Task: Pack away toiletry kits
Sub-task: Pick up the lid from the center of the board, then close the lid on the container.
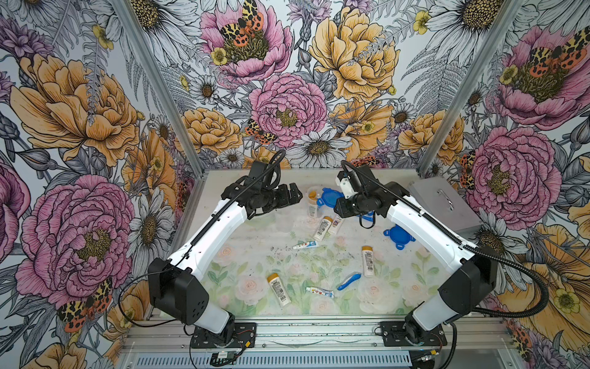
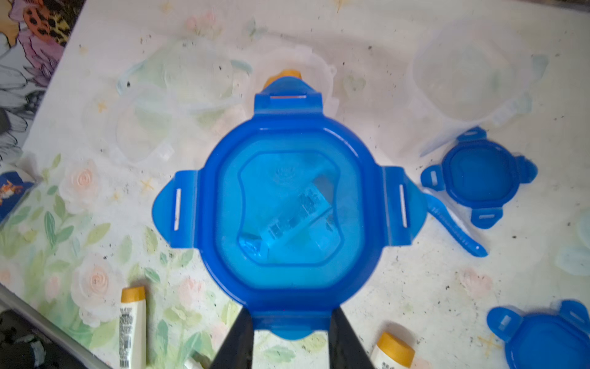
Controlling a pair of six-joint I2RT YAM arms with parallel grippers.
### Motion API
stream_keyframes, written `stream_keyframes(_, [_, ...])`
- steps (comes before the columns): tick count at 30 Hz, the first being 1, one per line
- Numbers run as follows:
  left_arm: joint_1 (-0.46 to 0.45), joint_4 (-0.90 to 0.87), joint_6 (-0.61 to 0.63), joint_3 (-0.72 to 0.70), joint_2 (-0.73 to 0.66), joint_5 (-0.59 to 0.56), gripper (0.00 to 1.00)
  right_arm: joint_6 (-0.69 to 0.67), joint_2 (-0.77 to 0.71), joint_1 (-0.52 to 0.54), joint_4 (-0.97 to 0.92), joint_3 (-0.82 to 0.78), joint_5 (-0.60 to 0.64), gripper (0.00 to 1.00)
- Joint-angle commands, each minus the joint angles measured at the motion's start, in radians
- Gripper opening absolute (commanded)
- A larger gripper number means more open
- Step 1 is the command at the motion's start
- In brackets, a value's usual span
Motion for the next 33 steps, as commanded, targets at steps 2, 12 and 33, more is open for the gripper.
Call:
stream_keyframes(2, [0.001,0.003,0.024,-0.022,-0.044,-0.025,0.98,0.033,0.129,0.037,0.016,0.153,0.093,0.05])
stream_keyframes(12, [0.002,0.003,0.024,-0.043,-0.081,-0.05,0.98,0.076,0.337,0.066,0.022,0.365,0.161,0.05])
stream_keyframes(33, [0.003,0.004,0.054,-0.054,-0.107,-0.041,0.98,0.161,0.431,0.099,0.043,0.368,0.252,0.05])
